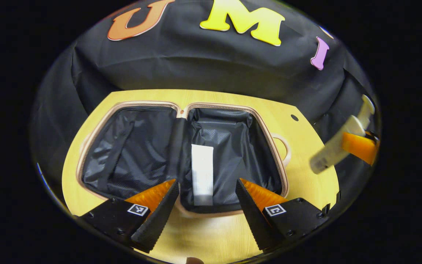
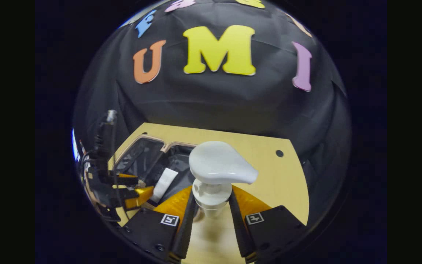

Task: First open the suitcase, pack the skin care products into it, and then close the suitcase.

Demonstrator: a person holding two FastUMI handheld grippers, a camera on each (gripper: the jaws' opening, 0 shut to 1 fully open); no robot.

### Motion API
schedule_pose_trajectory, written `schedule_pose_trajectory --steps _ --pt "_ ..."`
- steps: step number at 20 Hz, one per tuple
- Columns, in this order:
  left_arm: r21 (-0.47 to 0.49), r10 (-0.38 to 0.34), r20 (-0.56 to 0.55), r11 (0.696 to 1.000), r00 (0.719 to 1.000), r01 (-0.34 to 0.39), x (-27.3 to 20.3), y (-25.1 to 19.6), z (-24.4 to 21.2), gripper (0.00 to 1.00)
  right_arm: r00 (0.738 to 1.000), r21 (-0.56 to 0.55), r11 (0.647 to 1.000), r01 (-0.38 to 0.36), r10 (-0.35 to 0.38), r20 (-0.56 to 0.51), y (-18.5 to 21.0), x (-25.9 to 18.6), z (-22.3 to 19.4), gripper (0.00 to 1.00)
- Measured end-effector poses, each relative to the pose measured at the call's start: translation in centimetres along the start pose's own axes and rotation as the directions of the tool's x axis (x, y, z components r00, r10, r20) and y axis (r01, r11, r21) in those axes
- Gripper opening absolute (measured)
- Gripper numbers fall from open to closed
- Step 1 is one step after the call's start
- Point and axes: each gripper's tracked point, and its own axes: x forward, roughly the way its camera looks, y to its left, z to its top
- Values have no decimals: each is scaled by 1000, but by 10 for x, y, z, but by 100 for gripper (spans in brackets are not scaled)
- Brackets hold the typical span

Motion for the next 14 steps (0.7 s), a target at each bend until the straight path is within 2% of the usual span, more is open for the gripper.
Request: schedule_pose_trajectory --steps 2,4,7,11,14 --pt "-8 15 61 1000 998 -14 -25 15 -5 99 999 -31 999 -40 40 -30 29 23 -6 49" --pt "-12 40 131 999 991 -39 -50 30 -11 99 996 -76 996 -53 48 -69 49 47 -19 49" --pt "-15 83 253 997 964 -81 -89 50 -10 99 983 -79 994 -74 59 -175 73 78 -54 49" --pt "-32 110 422 994 900 -106 -144 70 8 99 952 58 995 -86 99 -291 95 94 -85 49" --pt "-1 93 521 994 848 -108 -167 77 29 98 950 89 994 -61 85 -299 92 108 -74 46"
